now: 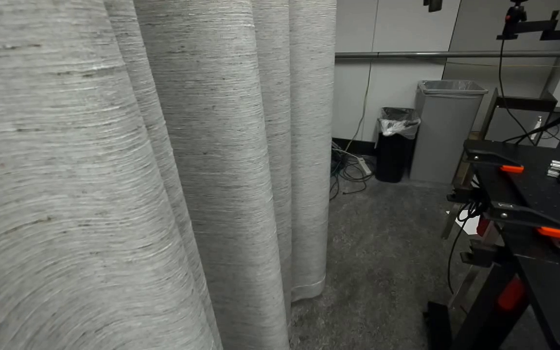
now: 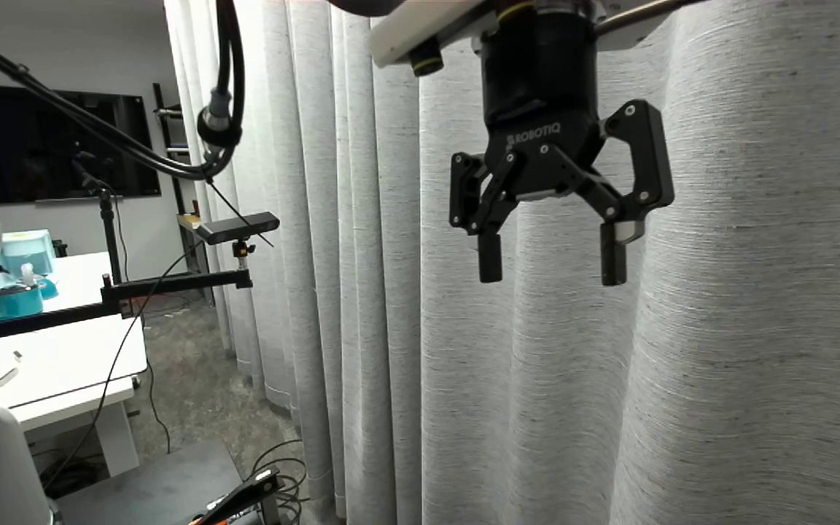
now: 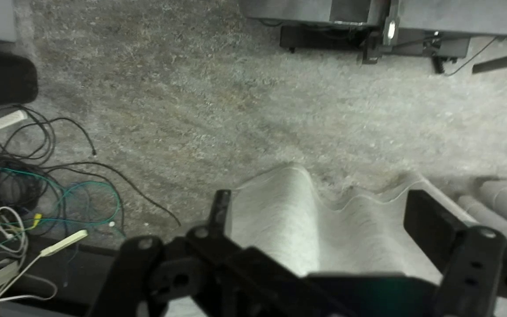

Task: Move the curtain to the left

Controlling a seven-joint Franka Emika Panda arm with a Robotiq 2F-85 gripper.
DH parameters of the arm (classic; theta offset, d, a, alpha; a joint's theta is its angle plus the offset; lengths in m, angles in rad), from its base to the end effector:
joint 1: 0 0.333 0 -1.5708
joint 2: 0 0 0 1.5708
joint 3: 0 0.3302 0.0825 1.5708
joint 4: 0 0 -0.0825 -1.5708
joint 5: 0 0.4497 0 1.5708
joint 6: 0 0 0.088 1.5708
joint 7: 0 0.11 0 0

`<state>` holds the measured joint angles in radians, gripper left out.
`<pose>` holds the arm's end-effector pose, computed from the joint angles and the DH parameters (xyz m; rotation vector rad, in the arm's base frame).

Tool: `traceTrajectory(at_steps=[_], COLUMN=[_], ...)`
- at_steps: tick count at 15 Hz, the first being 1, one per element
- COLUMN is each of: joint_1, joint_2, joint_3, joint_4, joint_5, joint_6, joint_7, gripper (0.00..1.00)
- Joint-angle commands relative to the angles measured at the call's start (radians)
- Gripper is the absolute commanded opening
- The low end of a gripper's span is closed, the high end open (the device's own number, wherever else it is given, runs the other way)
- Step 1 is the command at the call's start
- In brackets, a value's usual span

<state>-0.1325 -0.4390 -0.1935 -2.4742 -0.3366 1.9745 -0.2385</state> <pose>0.4265 -0.1665 0.4221 2.9360 0.1119 -0.1758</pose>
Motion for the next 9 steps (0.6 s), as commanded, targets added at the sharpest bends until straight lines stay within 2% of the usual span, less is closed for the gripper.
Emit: traceTrajectory(at_steps=[1,9], joint_1=[-0.043,-0.078], joint_2=[0.095,0.33], joint_3=[0.024,0.025], joint_4=[0.087,0.365], joint_5=[-0.023,0.004], joint_6=[0.087,0.225], joint_7=[0.163,0.472], gripper=[1.0,1.0])
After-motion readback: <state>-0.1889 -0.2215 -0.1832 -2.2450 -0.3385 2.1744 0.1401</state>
